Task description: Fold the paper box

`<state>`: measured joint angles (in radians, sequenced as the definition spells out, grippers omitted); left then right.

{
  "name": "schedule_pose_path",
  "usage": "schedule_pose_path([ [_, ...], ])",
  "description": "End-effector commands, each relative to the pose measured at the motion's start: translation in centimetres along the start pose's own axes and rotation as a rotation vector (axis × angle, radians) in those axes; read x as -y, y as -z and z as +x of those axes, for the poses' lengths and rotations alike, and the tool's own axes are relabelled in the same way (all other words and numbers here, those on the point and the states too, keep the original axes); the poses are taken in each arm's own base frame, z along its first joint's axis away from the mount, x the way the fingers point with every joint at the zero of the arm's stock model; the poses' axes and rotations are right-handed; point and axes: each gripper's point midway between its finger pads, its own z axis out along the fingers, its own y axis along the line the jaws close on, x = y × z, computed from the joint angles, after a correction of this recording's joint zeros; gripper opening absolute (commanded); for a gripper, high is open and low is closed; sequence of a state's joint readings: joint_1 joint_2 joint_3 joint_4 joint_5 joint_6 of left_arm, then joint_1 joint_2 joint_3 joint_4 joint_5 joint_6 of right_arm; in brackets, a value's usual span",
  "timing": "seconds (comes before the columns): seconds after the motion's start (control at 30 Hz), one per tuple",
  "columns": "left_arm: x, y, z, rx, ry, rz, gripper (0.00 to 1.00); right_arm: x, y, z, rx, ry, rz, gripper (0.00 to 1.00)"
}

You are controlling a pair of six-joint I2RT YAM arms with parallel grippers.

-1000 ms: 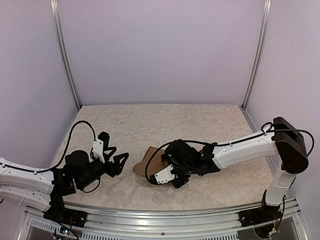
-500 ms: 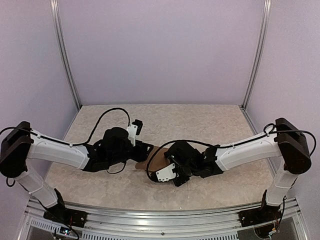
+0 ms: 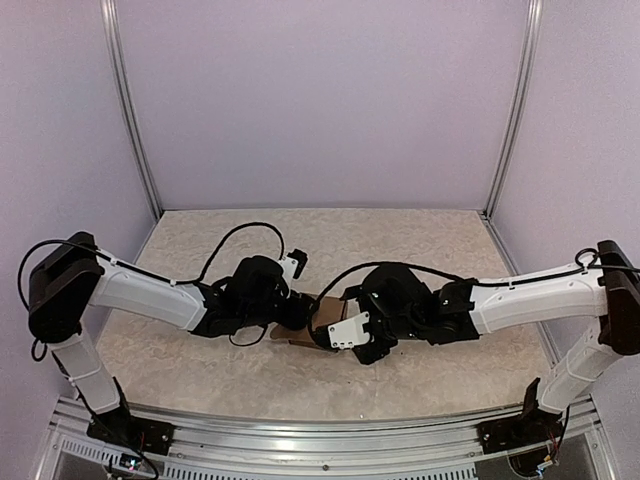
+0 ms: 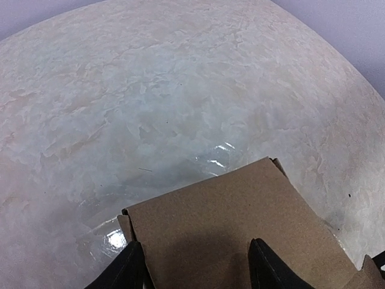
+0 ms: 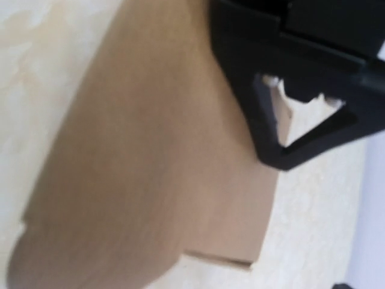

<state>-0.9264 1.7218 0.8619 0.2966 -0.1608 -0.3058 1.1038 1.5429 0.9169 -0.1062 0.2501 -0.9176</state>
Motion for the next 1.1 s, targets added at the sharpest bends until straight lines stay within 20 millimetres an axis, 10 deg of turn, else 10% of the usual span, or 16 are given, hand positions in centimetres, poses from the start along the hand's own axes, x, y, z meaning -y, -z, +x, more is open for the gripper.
schedule_pose_path([
  [0.0, -0.5, -0.7, 2.5, -0.083, -0.068, -0.044, 0.57, -0.6, 1.2, 0.6, 0.024, -0.06, -0.075, 1.0],
  [0.27, 0.1, -2.3, 5.0, -0.133, -0.206, -0.116, 0.57, 0.9, 2.9, 4.2, 0.019, -0.164, -0.166, 1.0],
  [0.47, 0.3, -2.6, 4.6, -0.118, -0.233, -0.123, 0.57, 3.2, 3.1, 3.4, 0.078, -0.24, -0.14, 1.0],
  [0.67, 0.4, -2.1, 3.0, -0.072, -0.223, -0.09, 0.57, 8.3, -0.3, 2.0, 0.181, -0.567, -0.173, 1.0],
  [1.07, 0.7, 3.9, -2.7, 0.147, -0.079, 0.015, 0.59, 6.5, -6.8, 3.5, 0.258, -0.888, -0.538, 0.75],
])
